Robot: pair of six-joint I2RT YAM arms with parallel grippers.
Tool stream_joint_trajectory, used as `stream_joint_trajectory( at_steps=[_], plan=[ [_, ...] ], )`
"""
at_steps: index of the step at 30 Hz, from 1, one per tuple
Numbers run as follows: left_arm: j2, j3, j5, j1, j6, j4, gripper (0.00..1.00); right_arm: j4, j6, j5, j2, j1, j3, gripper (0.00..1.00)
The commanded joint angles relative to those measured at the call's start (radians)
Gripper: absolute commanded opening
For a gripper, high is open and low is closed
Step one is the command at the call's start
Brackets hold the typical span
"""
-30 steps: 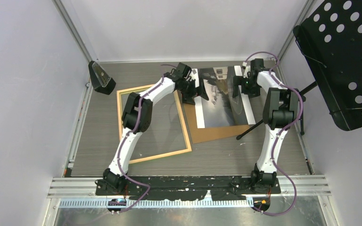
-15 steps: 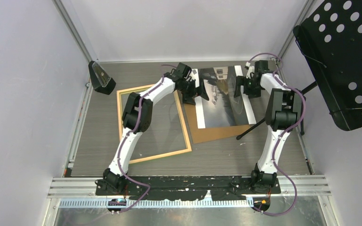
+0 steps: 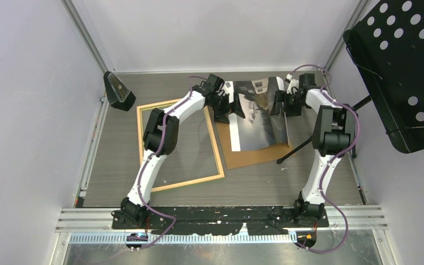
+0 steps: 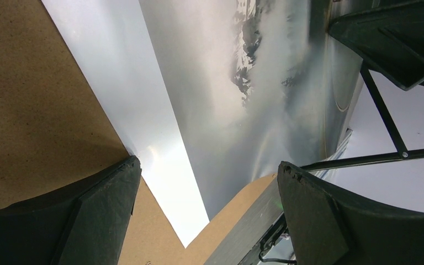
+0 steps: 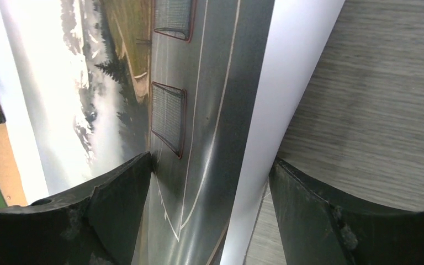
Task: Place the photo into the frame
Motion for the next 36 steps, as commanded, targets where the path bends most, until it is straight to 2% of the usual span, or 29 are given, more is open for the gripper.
stream_joint_trajectory(
  at_steps=[1,20,28,36],
  plan=[
    [0.012,-0.017,0.024,-0.01,0.011,-0.004,0.98,0.03,-0.017,-0.068,-0.101,0.003,-0.018,0.82],
    [0.002,-0.042,0.029,-0.003,0.017,-0.003,0.98,0.098,-0.034,-0.178,-0.183,-0.004,-0.086,0.79],
    [0.0,-0.046,0.03,-0.003,0.02,-0.004,0.98,0.117,-0.023,-0.214,-0.191,-0.005,-0.113,0.85],
    [-0.008,-0.057,0.032,-0.003,0.023,-0.002,0.98,0.117,-0.022,-0.167,-0.198,-0.024,-0.103,0.9]
  ],
)
